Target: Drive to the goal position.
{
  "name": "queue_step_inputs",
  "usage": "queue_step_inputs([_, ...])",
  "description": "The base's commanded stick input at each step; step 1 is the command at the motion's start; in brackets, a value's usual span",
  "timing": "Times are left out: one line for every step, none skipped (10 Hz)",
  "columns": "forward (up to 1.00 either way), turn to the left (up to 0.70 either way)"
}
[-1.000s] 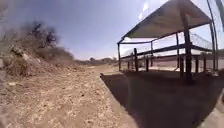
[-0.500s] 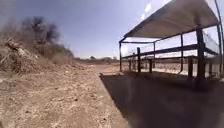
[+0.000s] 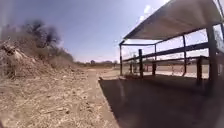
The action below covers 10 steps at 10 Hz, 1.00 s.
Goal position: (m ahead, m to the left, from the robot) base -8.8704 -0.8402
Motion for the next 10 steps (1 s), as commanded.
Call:
queue_step_inputs([0.70, 0.00])
queue_step_inputs([0.70, 0.00])
queue_step_inputs([0.70, 0.00])
queue_step_inputs([0.51, -0.10])
queue_step_inputs([0.30, -0.21])
queue_step_inputs([0.16, -0.41])
queue_step_inputs([0.04, -0.63])
queue_step_inputs([0.00, -0.70])
queue_step_inputs([0.00, -0.70])
queue_step_inputs([0.00, -0.70])
